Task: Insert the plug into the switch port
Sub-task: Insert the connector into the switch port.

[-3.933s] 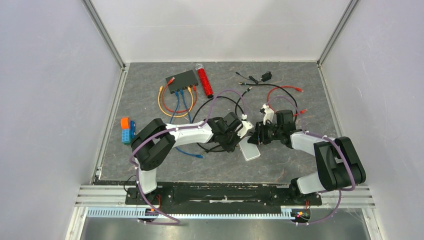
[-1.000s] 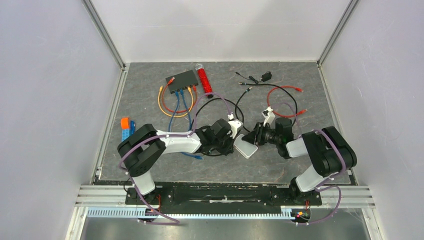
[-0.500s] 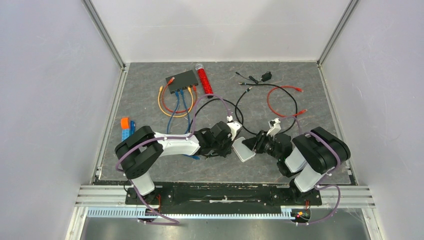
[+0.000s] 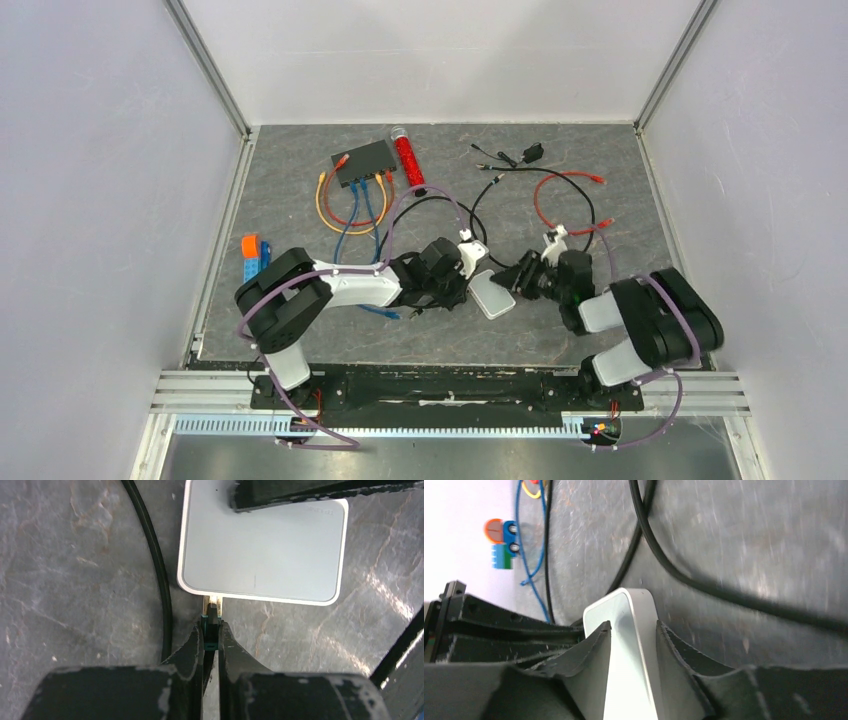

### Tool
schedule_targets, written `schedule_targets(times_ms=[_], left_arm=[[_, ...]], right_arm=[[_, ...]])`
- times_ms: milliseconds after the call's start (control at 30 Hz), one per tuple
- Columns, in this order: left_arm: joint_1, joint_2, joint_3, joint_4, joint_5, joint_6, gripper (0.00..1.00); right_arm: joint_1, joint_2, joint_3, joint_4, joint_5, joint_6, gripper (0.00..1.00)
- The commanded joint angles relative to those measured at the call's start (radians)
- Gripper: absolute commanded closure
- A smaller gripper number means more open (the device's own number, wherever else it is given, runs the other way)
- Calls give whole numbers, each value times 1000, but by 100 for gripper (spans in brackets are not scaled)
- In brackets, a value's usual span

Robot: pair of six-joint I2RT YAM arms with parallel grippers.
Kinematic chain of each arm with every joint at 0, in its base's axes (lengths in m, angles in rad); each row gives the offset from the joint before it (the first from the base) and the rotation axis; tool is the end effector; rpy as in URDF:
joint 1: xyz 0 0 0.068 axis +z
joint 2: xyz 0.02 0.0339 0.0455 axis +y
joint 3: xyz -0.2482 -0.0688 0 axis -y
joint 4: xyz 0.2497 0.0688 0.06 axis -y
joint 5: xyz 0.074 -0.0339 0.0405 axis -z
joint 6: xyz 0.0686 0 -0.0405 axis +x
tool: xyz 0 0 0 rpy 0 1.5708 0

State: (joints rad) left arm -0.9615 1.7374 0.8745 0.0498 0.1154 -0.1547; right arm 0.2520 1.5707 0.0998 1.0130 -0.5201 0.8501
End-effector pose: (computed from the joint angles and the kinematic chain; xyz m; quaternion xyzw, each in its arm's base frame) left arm 0.2034 -0.3053 0.1043 0.3837 0.8447 -0.2410 0.2848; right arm 0.2088 0.0890 0.0602 0.1120 0.8242 0.4533 0.3205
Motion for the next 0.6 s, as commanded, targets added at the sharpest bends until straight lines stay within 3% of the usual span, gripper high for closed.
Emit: schedule_targets(times_ms=[0,200,367,567], left_arm=[[14,83,56,199,22,60,88],[14,132,116,191,117,115,73],[16,106,117,201,252,211,70],[28,65,120,148,232,219,60]], right_arm=[[18,-172,230,-741,-53,-301,58],[-17,-301,357,-894,111,-334,53],[-55,-364,445,-982,230,-410,51],[-113,-356,537,-1054,324,-474,49]])
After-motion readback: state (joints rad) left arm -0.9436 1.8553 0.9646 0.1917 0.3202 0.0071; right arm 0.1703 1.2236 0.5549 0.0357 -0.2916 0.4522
